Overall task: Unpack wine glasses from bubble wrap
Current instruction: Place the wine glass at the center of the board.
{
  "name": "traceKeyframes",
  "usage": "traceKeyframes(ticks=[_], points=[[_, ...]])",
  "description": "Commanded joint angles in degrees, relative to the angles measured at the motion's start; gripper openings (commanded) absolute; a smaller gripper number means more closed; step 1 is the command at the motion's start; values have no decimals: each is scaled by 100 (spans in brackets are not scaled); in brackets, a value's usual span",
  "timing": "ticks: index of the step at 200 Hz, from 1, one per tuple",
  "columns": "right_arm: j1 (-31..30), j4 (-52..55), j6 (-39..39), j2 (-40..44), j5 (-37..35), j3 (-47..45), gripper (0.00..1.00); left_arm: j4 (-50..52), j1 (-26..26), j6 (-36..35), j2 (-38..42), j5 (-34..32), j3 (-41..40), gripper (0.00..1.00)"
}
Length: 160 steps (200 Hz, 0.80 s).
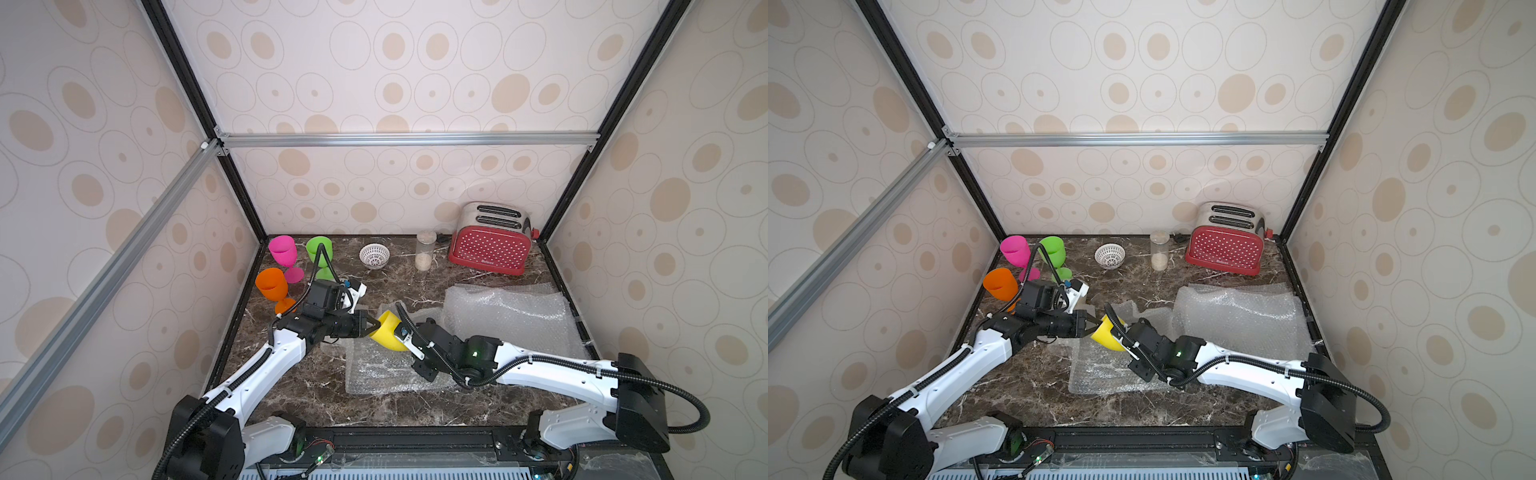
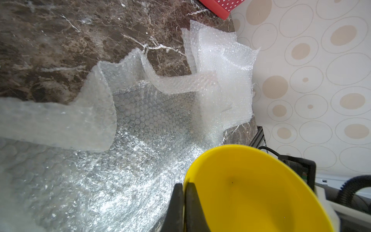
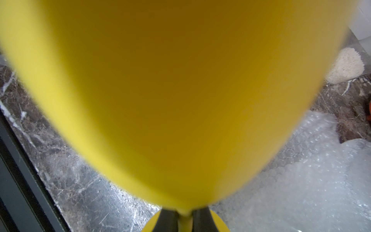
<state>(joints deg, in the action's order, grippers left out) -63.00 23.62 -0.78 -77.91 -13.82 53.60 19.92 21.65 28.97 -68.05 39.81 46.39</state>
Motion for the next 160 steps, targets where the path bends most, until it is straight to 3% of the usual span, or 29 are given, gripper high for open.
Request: traceKeyframes(ticks=[1,46,57,72,112,160], points=[[-68,-114,130,38,-204,162,10,223,24,-137,-9,-280,152,0],[-71,-51,165,18,-190,168,15,139,24,-37,-59,-428,296,0],[-65,-57,165,21,-219,155,21,81,24,0,-56,-435,309,0],[-68,-13,157,1,-234,181,38,-33,10,72,-59,-421,338,0],[-67,90,122,197,-11,269,52,11,-44,69,-197,-665,604,0],[126,204,-116,825,336,377,56,278,-150,-66,-563,-1206,1413,0]])
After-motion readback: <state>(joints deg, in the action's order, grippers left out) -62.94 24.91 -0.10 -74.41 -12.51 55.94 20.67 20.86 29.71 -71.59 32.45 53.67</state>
